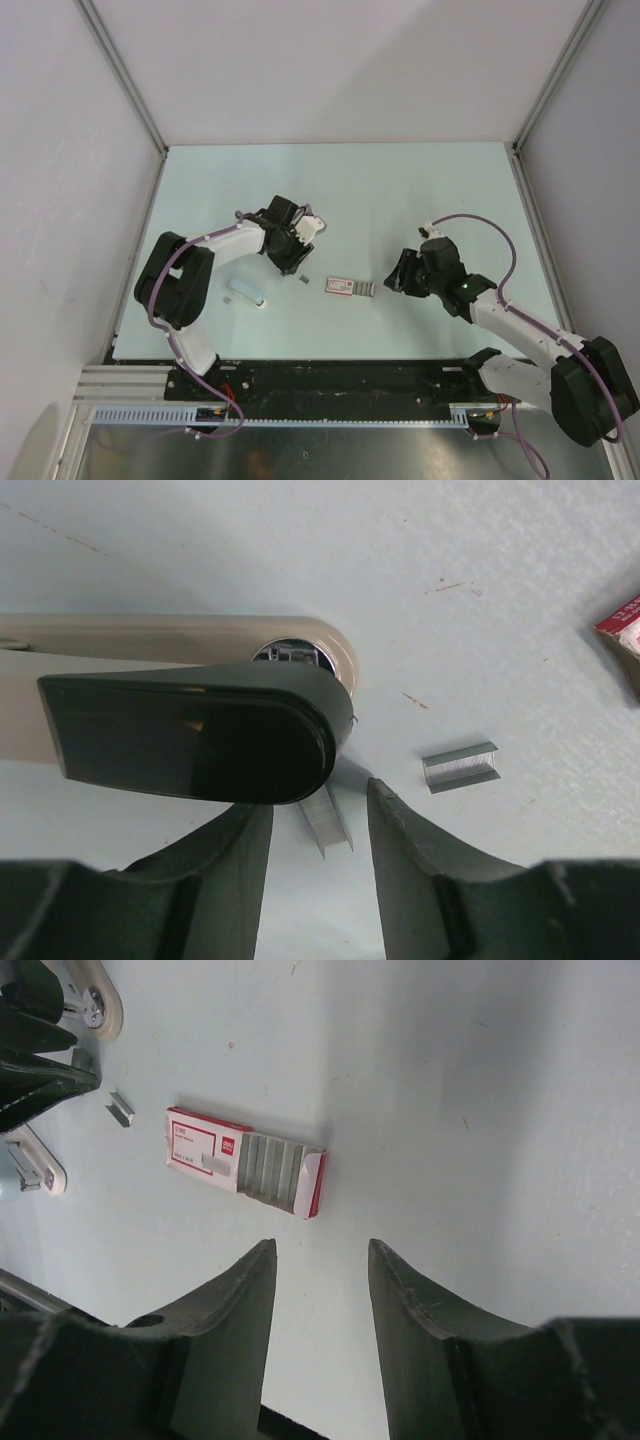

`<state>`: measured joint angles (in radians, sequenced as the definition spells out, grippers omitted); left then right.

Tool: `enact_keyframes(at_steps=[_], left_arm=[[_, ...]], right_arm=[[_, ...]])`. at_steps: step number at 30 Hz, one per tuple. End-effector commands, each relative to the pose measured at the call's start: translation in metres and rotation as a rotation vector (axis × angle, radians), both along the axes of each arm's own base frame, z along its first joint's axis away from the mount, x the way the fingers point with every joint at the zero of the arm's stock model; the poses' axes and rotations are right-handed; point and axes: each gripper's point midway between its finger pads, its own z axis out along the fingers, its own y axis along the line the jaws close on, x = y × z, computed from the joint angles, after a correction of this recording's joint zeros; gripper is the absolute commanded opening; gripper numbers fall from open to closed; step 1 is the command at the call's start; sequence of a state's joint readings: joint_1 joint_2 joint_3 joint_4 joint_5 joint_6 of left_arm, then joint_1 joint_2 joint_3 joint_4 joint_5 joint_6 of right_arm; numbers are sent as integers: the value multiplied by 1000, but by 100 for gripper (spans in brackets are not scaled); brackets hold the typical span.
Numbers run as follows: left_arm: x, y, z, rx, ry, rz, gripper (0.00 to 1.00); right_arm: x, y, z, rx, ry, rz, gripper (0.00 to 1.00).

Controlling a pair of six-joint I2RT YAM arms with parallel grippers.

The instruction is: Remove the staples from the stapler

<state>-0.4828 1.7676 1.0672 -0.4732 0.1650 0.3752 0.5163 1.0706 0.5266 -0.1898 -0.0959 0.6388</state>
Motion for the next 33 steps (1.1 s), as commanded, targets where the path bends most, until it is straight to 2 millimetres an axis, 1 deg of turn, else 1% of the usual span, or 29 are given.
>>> enact_keyframes(at_steps=[1,3,5,11,13,17,21,23,25,27,30,33], left_arm=[[1,-3,0,-5,-10,-7,47],[1,-3,0,-5,-7,-9,46],[1,-4,-2,-6,-2,-11,42],[-6,-3,-3,-7,9,-15,25],[-8,-1,-1,-11,4,-12,21],[-13,0,9,-30,-10,0,17],[-14,-5,29,-70,-33,4,16],[-14,-9,44,-103,-44,8,16],[-14,-16,63,-146,-58,6,17],[-12,-24,88,-204,-86,-2,18],[-12,-41,137,-327,-144,-41,19],[-16,-62,192,-481,-187,-96,19]], right_arm=[[0,-2,10,7,-36,10,46],[0,-2,12,12,-40,8,46],[0,-2,14,17,-44,7,45],[-2,-3,18,26,-50,6,44],[-2,-1,20,34,-57,10,44],[-1,2,24,50,-68,22,44],[0,4,31,59,-81,30,44],[2,5,36,65,-92,34,45],[4,7,41,74,-103,37,45],[7,11,47,86,-118,47,46],[11,21,63,138,-154,70,50],[16,41,91,215,-237,131,54]])
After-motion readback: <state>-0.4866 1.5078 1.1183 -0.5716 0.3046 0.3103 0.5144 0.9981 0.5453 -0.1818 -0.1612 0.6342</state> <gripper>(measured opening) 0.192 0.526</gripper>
